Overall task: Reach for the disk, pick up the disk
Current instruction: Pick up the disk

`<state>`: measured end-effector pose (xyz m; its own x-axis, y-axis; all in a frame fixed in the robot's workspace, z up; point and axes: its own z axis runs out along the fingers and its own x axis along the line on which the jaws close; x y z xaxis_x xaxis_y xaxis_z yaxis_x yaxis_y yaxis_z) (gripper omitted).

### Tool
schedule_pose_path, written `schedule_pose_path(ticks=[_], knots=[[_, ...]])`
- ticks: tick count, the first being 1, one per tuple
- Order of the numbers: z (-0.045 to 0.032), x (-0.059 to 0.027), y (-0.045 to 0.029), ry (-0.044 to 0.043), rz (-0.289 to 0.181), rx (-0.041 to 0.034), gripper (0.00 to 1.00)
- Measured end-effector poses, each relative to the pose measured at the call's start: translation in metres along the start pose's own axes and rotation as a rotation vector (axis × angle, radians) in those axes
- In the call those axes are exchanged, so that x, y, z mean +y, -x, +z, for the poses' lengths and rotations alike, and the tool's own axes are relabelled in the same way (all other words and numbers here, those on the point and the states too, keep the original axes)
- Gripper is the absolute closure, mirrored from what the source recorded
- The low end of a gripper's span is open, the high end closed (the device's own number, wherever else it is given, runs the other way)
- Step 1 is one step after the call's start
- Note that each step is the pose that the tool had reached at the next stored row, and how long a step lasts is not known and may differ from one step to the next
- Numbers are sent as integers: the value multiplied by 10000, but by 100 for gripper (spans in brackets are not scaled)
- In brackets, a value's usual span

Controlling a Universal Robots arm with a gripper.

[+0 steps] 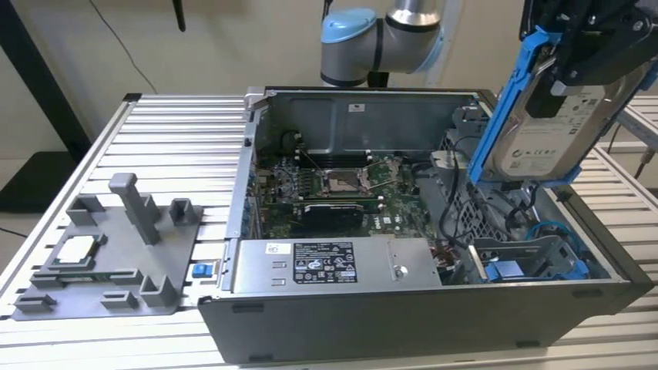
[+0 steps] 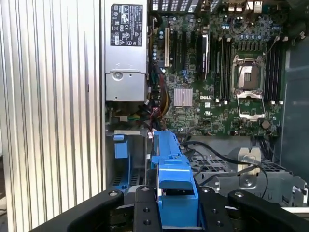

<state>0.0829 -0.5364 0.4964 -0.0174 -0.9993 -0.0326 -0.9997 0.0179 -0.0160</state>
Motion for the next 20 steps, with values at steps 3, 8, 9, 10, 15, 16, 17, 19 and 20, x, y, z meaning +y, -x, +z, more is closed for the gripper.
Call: schedule_pose_path(ticks=[3, 8, 9, 10, 15, 16, 17, 19, 20], knots=[[10, -15, -58, 0, -1, 1, 100], [24, -38, -151, 0, 0, 8, 100], [28, -39, -166, 0, 0, 9, 100], [32, -40, -180, 0, 1, 10, 100], [68, -42, -225, 0, 0, 11, 100], [76, -43, -232, 0, -1, 13, 100], [87, -43, -240, 0, 0, 12, 100], [106, -45, -257, 0, -1, 14, 100], [115, -46, -267, 0, -1, 14, 100]])
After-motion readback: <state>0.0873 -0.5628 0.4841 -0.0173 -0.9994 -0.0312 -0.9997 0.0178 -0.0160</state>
